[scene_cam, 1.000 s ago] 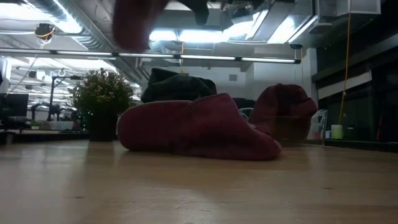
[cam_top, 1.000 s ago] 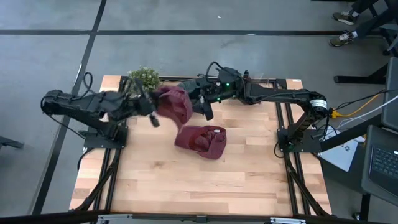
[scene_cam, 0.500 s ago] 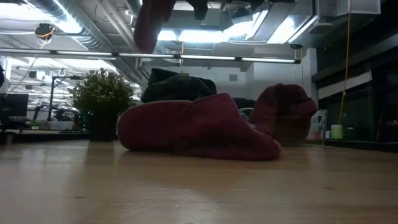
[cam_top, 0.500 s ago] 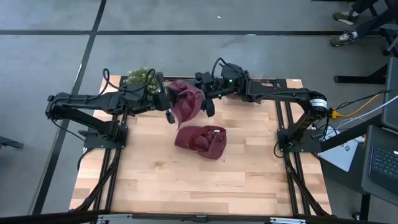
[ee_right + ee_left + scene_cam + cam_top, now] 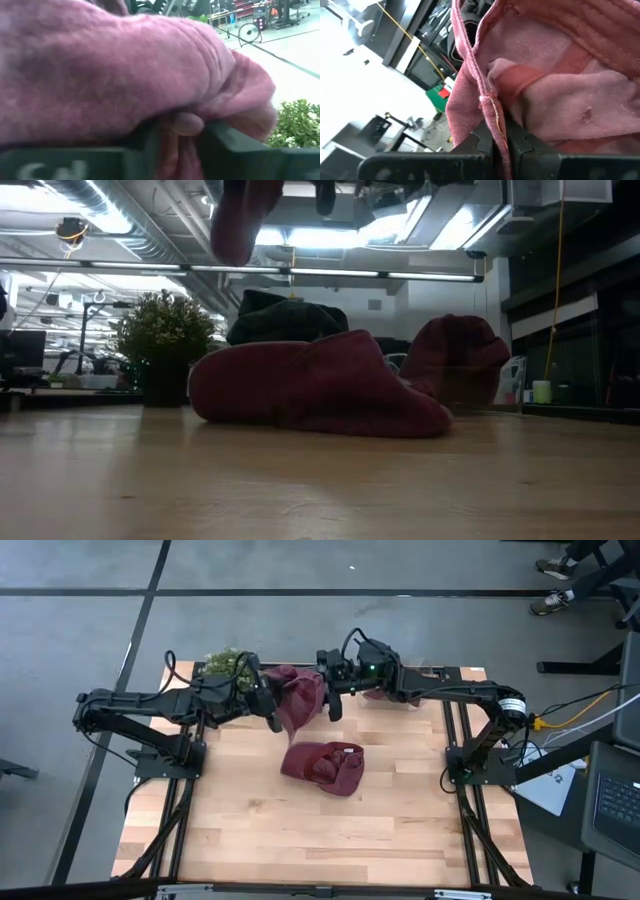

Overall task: Pick & Place hat
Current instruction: Put the bottom red cap on the red cap in the right transparent bin

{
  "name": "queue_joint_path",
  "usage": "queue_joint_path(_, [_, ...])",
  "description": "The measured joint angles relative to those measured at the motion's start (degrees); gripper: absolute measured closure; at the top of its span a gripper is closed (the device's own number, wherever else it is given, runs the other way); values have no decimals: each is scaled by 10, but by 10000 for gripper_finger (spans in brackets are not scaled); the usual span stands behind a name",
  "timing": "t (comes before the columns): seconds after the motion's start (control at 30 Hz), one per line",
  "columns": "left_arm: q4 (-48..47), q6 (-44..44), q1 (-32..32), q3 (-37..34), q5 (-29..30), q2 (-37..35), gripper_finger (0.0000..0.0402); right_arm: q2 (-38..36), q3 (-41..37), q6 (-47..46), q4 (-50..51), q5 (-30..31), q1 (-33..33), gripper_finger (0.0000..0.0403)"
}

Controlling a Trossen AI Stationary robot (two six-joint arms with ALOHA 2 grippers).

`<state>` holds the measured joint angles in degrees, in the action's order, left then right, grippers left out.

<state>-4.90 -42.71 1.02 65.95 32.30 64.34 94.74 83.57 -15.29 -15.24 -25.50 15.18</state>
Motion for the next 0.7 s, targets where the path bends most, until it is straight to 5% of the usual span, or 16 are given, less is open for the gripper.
queue_joint_path(0.17, [-1,-24,0,0,20,-8,392,0,0,-7,-1,-20,0,388])
queue_joint_path(0.7, [-79,76,0,0,48,-72,367,0,0,18,44,-32,19,392])
